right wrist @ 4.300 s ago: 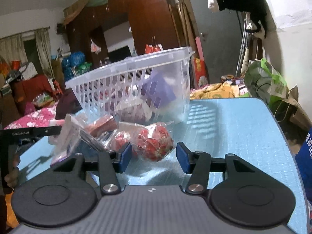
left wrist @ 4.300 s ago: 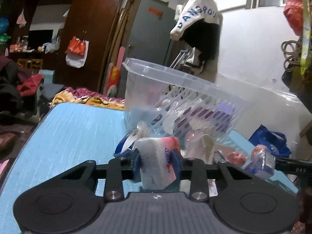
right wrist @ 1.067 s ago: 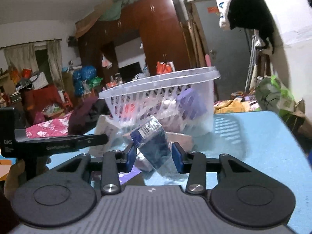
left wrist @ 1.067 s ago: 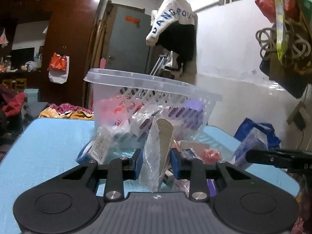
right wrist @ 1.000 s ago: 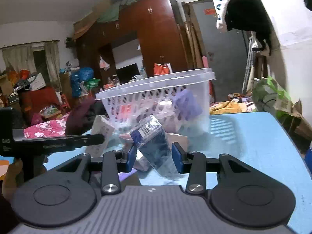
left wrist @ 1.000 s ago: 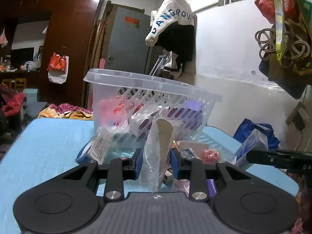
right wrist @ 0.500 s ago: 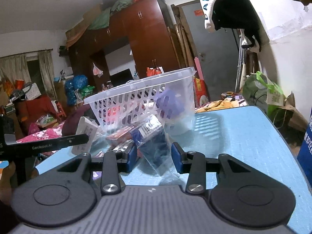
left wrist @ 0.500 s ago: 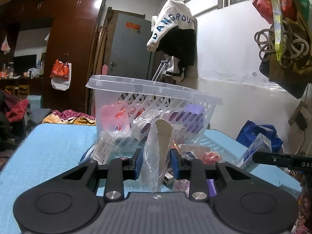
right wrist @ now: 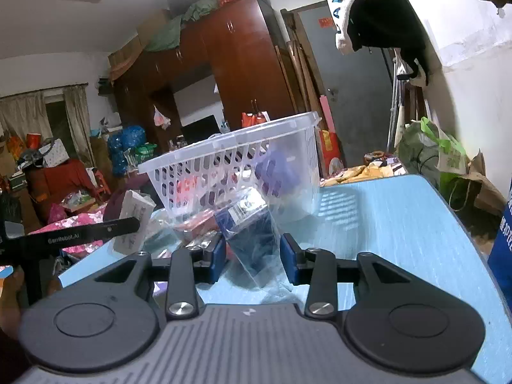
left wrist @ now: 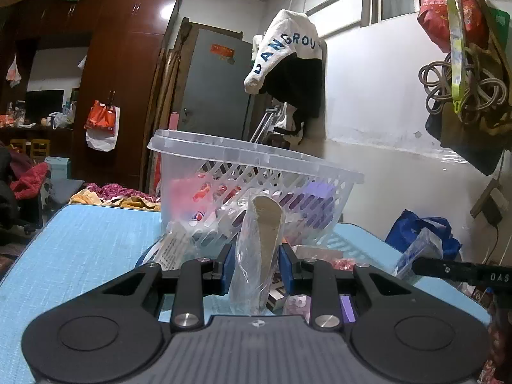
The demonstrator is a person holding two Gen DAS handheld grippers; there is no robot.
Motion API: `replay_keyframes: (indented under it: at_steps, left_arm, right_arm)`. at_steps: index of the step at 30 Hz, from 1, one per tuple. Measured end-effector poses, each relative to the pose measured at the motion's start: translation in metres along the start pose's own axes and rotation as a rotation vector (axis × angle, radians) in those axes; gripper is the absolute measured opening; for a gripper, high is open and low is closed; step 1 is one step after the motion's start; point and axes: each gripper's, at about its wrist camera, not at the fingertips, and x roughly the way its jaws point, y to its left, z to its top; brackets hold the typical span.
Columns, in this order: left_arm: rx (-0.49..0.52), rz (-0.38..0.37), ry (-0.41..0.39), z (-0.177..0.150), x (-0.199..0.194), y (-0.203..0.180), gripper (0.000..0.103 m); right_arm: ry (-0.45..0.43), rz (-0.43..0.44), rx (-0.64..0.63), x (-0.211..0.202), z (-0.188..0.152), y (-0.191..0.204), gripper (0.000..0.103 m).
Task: Organize objects
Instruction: 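Lift both bags over the basket and open both tools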
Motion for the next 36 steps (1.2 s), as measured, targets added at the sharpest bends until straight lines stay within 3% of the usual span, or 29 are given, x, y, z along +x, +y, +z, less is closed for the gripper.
replay_keyframes:
  at_steps: [6,9,12,15,18,22,23,24,25,26,27,30,33,36]
  left_arm:
    - [-0.004,-0.007,-0.052,0.016,-0.015,-0.001,0.034]
    - [-0.002,-0.042,-0.099,0.062,-0.018,-0.001,0.034]
    - [0.05,-0.013,-0.144,0.111,-0.006,-0.009,0.034]
    - [0.075,0.002,-0.14,0.151,0.018,-0.014,0.034]
    - [0.064,0.036,-0.097,0.171,0.048,-0.015,0.034]
    - [0.065,0.078,-0.019,0.163,0.089,-0.011,0.037]
    - [0.06,0.068,0.007,0.159,0.099,-0.008,0.04]
    - [0.05,0.059,0.024,0.155,0.105,-0.004,0.052]
    - [0.042,0.059,0.04,0.152,0.112,-0.001,0.066]
    - [0.039,0.061,0.053,0.15,0.117,0.001,0.068]
    - [0.037,0.066,0.049,0.147,0.118,0.003,0.068]
    - [0.05,0.071,0.025,0.135,0.096,0.007,0.068]
    - [0.07,0.072,0.005,0.109,0.057,0.009,0.076]
    - [0.063,0.049,0.023,0.07,0.024,0.01,0.079]
  right_arm:
    - [-0.041,-0.003,-0.065,-0.007,0.024,0.012,0.041]
    - [-0.081,0.015,-0.147,-0.001,0.058,0.031,0.041]
    - [-0.103,0.042,-0.21,0.019,0.103,0.047,0.041]
    - [-0.103,0.041,-0.26,0.047,0.143,0.06,0.041]
    - [-0.066,0.037,-0.27,0.077,0.16,0.062,0.041]
    - [0.0,-0.024,-0.326,0.114,0.153,0.061,0.041]
    - [0.002,-0.026,-0.341,0.118,0.148,0.061,0.042]
    - [0.005,-0.029,-0.347,0.122,0.145,0.059,0.044]
    - [0.009,-0.041,-0.352,0.127,0.141,0.057,0.061]
    - [0.017,-0.056,-0.36,0.13,0.137,0.055,0.081]
    - [0.017,-0.077,-0.364,0.132,0.133,0.053,0.084]
    - [0.029,-0.07,-0.312,0.118,0.126,0.045,0.085]
    - [0.023,-0.043,-0.232,0.082,0.109,0.035,0.103]
    - [0.051,0.003,-0.176,0.047,0.076,0.028,0.103]
